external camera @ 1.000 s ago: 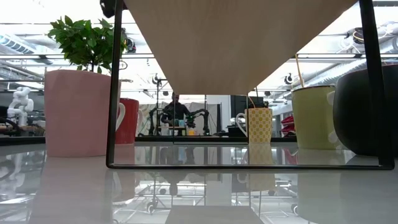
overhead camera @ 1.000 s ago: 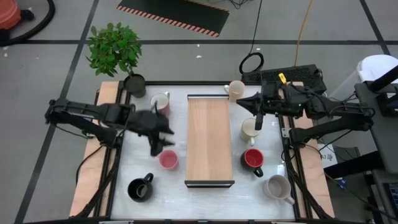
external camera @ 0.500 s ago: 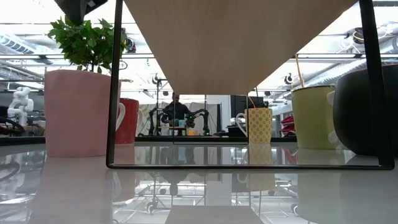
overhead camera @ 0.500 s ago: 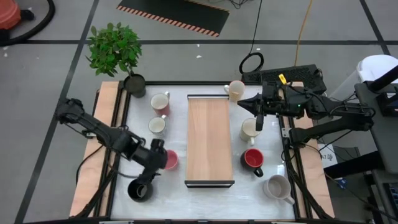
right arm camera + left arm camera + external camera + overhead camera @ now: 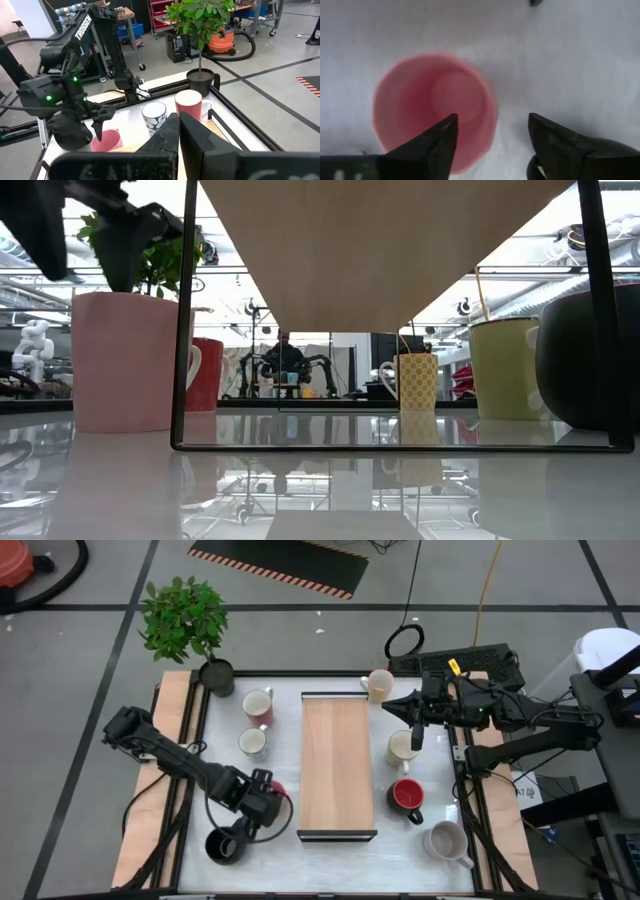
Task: Place coffee mugs
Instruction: Put the pink mug on the shelf
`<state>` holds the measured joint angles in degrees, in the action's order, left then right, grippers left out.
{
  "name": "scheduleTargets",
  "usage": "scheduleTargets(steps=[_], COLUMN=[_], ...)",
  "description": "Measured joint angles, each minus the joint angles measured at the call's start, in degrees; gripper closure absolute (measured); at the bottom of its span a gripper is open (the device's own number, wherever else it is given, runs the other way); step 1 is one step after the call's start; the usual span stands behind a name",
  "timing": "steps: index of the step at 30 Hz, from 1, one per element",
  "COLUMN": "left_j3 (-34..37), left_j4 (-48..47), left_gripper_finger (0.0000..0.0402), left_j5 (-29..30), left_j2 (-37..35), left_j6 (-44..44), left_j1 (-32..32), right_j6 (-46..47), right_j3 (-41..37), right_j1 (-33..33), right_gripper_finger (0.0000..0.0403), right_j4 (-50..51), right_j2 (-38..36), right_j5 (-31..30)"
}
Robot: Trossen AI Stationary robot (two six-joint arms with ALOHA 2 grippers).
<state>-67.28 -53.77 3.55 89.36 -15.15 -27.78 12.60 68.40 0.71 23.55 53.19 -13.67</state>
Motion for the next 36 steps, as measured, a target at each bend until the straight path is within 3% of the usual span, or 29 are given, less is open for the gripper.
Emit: scheduleTargets(steps=[8,18,29,36], left_j3=[5.2,6.3,6.2,0.9], left_j4=[0.3,6.2,8.5,-0.6], left_gripper_finger=[0.0226,0.0259,0.0373,0.0377], left_j5=[-0.5,-0.6,-1.8,-1.9], left_j2=[0.1,0.3,1.0,0.6], left_j6=[-2.4,7.4,11.8,9.9], left_j1=[1.2,1.2,3.3,6.0], right_j6=[0.0,0.4,-0.2,-0.2], right_j3=[0.0,0.0,0.0,0.0], right_j1=[0.0,0.0,0.0,0.0], right_gripper_finger=[0.0403,0.0403,0.0403,0.0403], right_j4=[0.0,0.0,0.0,0.2], right_j2=[0.0,0.0,0.0,-0.2], right_j5=[0.2,0.2,0.3,0.3])
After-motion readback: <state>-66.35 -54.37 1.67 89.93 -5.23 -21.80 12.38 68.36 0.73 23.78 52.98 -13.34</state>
